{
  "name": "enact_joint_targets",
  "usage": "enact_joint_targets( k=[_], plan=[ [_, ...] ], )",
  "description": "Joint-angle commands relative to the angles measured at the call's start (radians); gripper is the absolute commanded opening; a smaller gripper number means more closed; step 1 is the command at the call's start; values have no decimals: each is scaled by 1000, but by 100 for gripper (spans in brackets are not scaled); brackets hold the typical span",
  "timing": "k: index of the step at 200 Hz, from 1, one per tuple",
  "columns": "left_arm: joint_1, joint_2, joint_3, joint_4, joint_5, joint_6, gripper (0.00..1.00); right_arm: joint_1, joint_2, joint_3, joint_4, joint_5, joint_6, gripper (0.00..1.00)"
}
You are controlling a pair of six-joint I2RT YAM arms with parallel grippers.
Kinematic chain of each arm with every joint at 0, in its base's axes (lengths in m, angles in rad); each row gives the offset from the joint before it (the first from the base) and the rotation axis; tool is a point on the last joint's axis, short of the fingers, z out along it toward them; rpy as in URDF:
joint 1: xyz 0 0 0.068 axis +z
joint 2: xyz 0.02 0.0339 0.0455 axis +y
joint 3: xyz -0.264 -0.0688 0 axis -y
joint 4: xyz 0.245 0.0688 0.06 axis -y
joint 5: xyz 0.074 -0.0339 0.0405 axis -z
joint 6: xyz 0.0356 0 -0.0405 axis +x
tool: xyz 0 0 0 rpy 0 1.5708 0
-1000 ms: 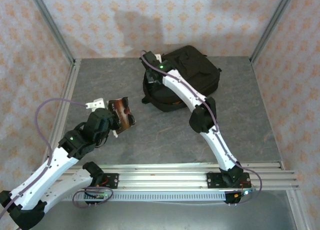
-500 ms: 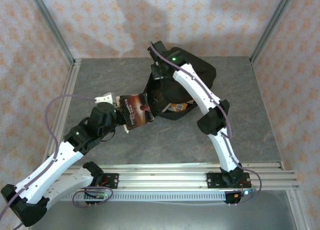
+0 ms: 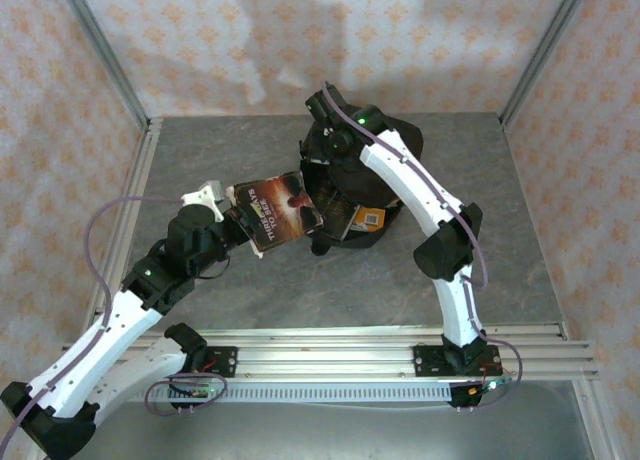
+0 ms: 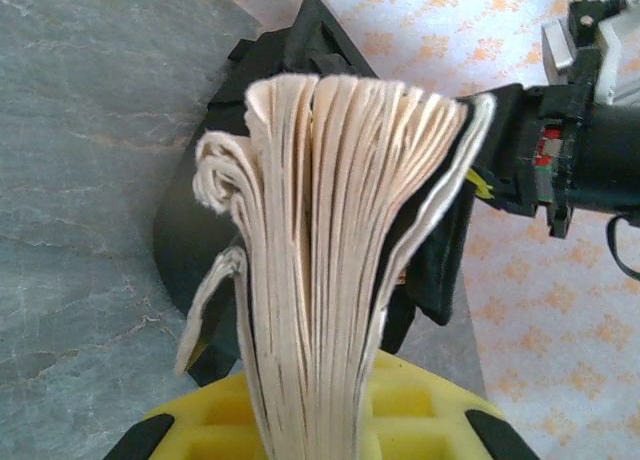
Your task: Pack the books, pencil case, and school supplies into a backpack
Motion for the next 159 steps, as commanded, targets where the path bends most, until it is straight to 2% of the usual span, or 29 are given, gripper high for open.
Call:
enact_joint_targets(
  k=[1,18,45,77,102,114,120,135,159],
  plan=[
    [21,23,-42,128,34,-71,0,18,-59,5,85,-46,149,0],
    [35,60,-98,249,101,-135,0,24,-46,13,76,-53,185,0],
    [34,117,-140,394,150,-196,0,47,-44,-3,102,-64,238,0],
    [33,156,-140,468,164,-212,0,95,-20,23,112,-74,278,0],
    [34,175,-141,487,148,-214,0,126,8,62,88,-73,242,3],
    [36,189,-151,529,159,-232,0,128,11,61,68,-53,196,10],
    [36,195,-155,550,166,-241,0,126,11,52,59,-45,170,16],
    [35,203,-160,585,178,-249,0,123,5,44,33,0,62,39],
    [35,183,-161,591,166,-225,0,126,-51,-2,3,160,-114,66]
  ],
)
